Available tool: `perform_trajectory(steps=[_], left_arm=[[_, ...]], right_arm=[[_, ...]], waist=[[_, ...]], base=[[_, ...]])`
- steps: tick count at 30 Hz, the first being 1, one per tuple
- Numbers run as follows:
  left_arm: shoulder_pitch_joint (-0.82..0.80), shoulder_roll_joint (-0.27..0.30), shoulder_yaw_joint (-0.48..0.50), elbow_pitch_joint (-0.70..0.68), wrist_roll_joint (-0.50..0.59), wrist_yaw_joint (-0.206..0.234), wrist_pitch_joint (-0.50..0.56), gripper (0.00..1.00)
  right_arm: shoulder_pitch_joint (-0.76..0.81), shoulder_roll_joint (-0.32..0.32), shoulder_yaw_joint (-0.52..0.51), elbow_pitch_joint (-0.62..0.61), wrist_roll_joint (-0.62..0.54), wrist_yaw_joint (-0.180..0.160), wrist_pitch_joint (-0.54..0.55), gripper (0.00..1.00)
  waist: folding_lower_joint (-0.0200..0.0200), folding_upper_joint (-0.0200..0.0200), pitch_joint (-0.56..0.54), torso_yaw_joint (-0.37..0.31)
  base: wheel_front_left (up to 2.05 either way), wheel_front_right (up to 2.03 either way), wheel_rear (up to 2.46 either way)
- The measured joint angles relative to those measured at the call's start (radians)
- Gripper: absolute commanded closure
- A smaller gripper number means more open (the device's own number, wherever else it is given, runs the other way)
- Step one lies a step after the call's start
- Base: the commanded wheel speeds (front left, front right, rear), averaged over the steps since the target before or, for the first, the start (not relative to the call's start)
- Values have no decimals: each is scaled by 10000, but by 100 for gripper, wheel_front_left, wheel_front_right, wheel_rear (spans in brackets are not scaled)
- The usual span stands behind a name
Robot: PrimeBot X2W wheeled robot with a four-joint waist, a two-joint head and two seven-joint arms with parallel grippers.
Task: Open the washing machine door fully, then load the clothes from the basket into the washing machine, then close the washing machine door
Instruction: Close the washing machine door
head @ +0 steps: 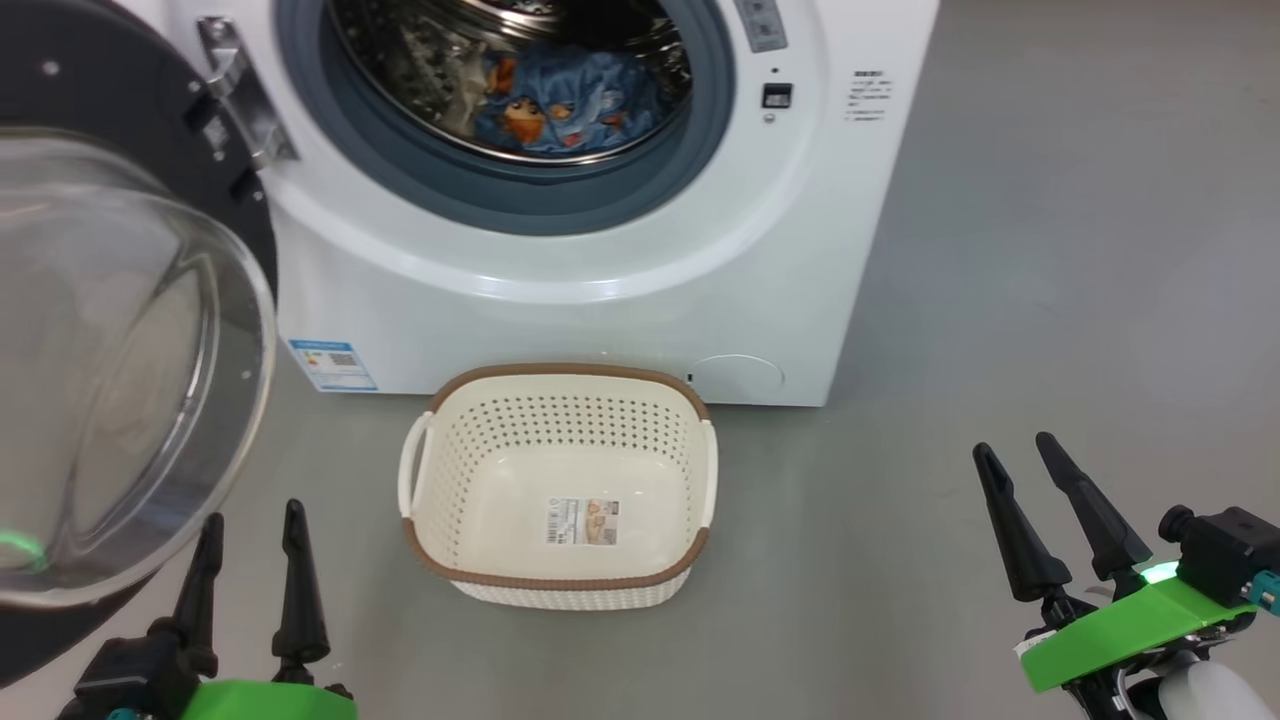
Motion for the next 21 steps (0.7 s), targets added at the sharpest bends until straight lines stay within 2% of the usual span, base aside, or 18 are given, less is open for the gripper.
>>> perform_trajectory(steps=[21], left_arm=[[14, -4, 86, 40, 115, 58, 0, 0]], right_arm=[[26, 75, 265, 94, 6, 0, 0, 0]], waist=[[1, 0, -358, 2042]], base=[[0, 0, 0]])
